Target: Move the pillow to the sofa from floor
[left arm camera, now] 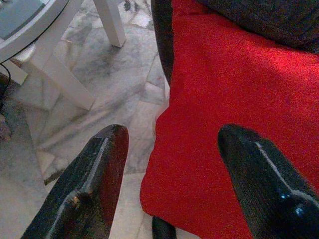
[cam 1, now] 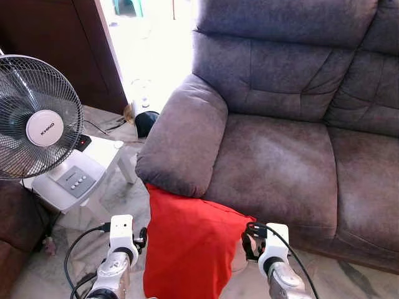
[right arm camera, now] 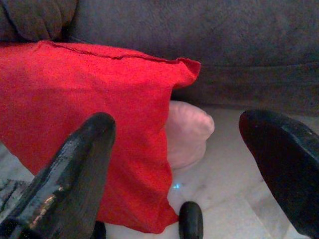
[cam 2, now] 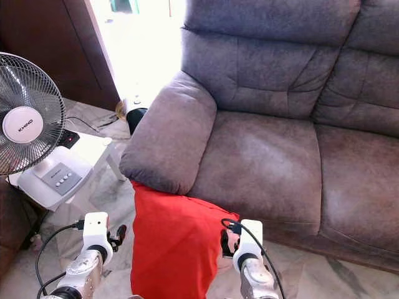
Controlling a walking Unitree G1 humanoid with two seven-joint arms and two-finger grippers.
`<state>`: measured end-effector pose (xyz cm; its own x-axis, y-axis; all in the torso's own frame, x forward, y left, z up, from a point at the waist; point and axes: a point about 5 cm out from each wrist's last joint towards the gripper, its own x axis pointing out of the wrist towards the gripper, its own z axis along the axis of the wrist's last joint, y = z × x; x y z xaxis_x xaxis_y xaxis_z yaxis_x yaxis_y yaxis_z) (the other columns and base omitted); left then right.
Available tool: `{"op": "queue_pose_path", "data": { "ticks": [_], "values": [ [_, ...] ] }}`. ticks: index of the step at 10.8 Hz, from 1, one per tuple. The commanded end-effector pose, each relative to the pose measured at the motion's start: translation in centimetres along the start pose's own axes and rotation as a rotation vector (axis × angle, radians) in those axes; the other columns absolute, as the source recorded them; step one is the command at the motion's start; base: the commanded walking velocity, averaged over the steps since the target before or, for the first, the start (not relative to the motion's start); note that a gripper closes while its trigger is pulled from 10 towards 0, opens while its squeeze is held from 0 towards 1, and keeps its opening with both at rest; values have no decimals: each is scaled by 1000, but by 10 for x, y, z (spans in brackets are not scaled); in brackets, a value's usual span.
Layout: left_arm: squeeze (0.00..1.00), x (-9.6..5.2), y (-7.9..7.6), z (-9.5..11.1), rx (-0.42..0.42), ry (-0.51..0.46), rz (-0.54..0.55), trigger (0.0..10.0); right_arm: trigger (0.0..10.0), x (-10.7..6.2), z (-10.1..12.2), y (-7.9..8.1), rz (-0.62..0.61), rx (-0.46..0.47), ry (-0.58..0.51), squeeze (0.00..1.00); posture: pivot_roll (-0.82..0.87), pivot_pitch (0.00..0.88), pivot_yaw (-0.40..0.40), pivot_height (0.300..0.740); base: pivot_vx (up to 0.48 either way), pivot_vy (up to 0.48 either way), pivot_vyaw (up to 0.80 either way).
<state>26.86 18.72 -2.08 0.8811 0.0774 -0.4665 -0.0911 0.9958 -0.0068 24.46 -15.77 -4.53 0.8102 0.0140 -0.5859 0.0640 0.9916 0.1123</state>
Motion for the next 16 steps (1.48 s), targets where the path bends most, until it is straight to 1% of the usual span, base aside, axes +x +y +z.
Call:
{"op": "queue_pose_path", "data": {
  "ticks": [1,4,5,16],
  "values": [
    [0,-3,3,-10,-1,41,5,10000,10000,-3,-10,-1,0,-9,43,0,66,161,1,705,0,0,0],
    [0,-3,3,-10,0,42,6,10000,10000,-4,-12,-2,-2,-12,54,0,67,163,1,660,0,0,0],
    [0,-3,3,-10,1,41,6,10000,10000,-4,-12,-2,-1,-11,47,0,67,164,1,655,0,0,0],
    [0,-4,4,-11,5,44,13,10000,10000,-4,-12,-2,5,-23,50,0,66,166,0,655,0,0,0]
  ]
}}
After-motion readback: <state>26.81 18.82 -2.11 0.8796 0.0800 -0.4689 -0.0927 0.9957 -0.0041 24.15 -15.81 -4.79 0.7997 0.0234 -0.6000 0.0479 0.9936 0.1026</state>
